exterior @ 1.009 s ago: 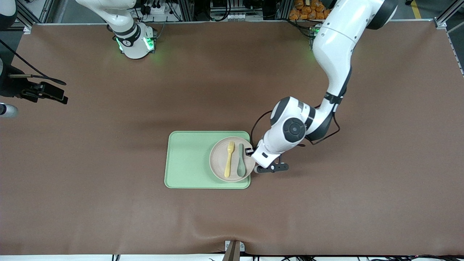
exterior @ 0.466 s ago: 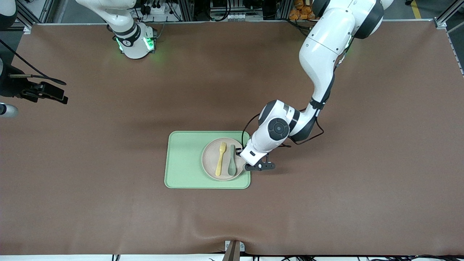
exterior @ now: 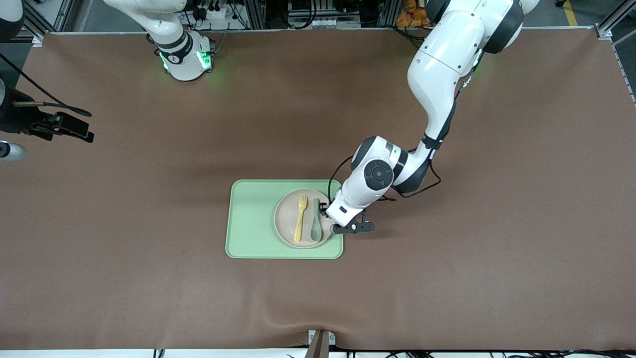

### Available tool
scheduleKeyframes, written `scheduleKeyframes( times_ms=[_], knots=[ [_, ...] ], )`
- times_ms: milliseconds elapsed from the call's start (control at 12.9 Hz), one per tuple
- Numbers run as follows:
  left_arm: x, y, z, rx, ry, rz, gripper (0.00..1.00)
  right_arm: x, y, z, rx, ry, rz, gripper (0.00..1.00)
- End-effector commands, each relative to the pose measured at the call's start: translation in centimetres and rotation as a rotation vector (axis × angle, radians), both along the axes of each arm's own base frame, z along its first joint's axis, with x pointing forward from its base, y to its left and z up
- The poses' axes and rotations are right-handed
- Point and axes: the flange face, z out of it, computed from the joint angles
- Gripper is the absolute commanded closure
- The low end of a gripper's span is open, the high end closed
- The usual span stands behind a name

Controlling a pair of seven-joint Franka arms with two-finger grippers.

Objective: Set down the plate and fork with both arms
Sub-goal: 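Release the plate and raise the left gripper away from the tray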

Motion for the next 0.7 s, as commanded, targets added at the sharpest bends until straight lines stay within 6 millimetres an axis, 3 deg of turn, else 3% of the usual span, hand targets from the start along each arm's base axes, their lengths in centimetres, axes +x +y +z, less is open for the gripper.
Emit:
scheduleKeyframes(
  times_ms=[0, 233, 466, 621],
  knots=[
    [1.4, 1.0, 6.0, 0.006, -0.052, 0.021, 0.0, 1.0, 0.2, -0.7, 0.022, -0.009, 0.013, 0.0],
    [2.6, 5.6, 15.4, 0.143, -0.092, -0.028, 0.0, 1.5, 1.6, -1.3, 0.024, -0.002, 0.038, 0.0],
    [3.9, 11.5, 21.9, 0.154, -0.08, 0.027, 0.0, 2.0, 4.2, -2.4, 0.038, 0.012, 0.077, 0.0],
    [3.8, 14.2, 25.9, 0.178, -0.103, 0.0, 0.0, 3.4, 7.0, -3.5, 0.115, -0.001, 0.079, 0.0]
  ],
)
